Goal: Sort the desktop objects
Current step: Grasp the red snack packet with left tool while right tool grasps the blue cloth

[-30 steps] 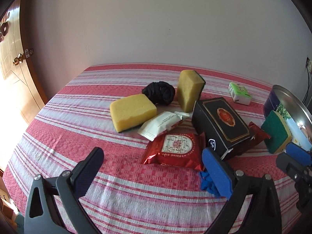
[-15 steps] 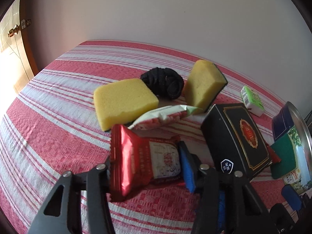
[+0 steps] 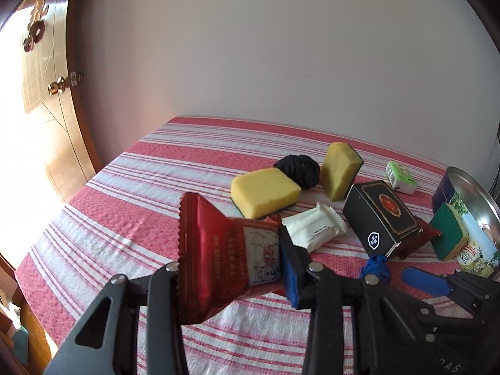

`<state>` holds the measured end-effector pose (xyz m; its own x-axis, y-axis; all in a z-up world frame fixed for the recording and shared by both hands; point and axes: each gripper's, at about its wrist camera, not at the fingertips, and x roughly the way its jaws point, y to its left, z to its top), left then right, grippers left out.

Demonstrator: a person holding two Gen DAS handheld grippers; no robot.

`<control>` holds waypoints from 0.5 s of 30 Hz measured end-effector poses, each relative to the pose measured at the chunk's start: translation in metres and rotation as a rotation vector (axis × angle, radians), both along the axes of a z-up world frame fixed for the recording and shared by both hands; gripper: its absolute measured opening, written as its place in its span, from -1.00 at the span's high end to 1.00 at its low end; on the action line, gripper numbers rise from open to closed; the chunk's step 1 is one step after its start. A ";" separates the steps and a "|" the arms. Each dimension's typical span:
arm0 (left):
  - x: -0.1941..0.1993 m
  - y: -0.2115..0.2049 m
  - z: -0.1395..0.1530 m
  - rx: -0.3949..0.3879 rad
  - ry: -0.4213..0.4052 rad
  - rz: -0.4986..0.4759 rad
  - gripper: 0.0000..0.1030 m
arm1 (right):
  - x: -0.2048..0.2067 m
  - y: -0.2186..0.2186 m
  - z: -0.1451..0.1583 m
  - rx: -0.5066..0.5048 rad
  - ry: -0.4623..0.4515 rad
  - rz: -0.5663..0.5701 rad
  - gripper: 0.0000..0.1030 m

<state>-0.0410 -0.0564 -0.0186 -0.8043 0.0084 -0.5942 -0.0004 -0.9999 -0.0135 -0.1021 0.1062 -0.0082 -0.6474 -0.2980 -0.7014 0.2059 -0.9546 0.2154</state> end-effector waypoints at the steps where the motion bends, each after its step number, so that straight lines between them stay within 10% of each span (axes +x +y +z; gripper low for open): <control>1: 0.002 -0.003 0.002 -0.015 0.011 0.004 0.25 | -0.006 -0.005 -0.003 -0.007 -0.021 0.001 0.04; 15: 0.015 0.000 -0.002 0.010 0.009 -0.010 0.25 | -0.001 -0.008 -0.002 0.020 0.010 -0.046 0.21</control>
<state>-0.0259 -0.0562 -0.0205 -0.8092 0.0224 -0.5871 -0.0109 -0.9997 -0.0232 -0.1035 0.0986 -0.0105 -0.6673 -0.2534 -0.7003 0.1634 -0.9672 0.1942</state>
